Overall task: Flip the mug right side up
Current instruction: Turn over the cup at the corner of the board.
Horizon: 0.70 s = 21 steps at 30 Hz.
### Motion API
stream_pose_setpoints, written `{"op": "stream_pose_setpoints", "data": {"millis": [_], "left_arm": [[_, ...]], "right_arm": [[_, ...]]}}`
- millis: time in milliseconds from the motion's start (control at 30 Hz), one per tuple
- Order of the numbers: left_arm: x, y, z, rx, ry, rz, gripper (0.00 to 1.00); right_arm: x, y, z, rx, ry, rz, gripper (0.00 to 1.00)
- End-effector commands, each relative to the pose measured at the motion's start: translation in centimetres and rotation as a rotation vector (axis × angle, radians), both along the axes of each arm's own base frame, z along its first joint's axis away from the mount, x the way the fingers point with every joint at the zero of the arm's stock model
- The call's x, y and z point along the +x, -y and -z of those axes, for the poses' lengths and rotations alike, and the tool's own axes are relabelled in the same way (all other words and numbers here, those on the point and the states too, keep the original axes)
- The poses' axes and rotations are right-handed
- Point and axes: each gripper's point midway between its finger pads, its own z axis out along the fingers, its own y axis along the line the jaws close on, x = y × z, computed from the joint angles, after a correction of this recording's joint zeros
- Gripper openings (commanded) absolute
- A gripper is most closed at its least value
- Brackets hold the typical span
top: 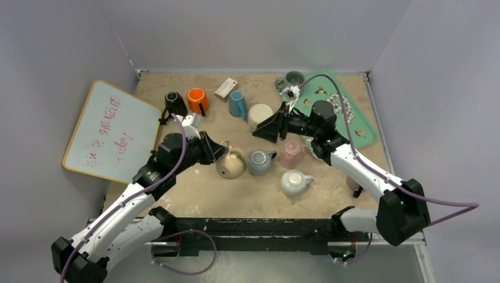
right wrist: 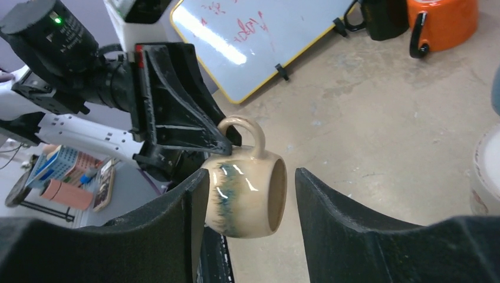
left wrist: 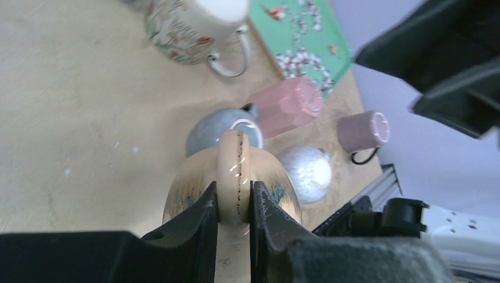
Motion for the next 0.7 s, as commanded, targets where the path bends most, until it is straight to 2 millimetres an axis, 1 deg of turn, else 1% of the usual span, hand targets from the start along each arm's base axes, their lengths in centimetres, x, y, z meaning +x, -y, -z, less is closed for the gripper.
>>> {"op": "stream_pose_setpoints", "data": {"millis": [0,33,133,233,333,367,500,667], "left_arm": [[-0.8,2.1,-9.0,-0.175,0.318,0.149,0.0],[-1.0,2.2,-9.7,-0.186,0.346,0.163,0.0],[-1.5,2.5,-10.9,-0.211,0.391,0.196,0.0],[-1.9,2.9,-11.5,-0.234,0.415,0.226,0.0],[-2.3,3.2,-12.3,-0.262,0.443,0.252,0.0],[-2.4,3.2,-12.5,-0.269,0.452,0.261,0.0],[-2.8,3.5,-13.0,-0.294,0.477,0.288,0.0],[-3.2,3.8,-13.5,-0.324,0.504,0.317,0.0]], "right_arm": [[-1.5,-1.2,-3.7,0.068,0.124,-0.148,0.6],[-1.6,-1.5,-3.4,0.069,0.12,-0.168,0.61],[-2.3,-2.6,-3.1,0.069,0.114,-0.214,0.62],[-3.0,-3.7,-2.9,0.068,0.113,-0.265,0.63],[-3.0,-4.4,-2.8,0.066,0.111,-0.297,0.63],[-3.0,-4.5,-2.7,0.067,0.109,-0.311,0.63],[-4.2,-5.2,-3.3,0.093,0.122,-0.379,0.6],[-5.0,-5.8,-3.2,0.094,0.13,-0.412,0.55]]}}
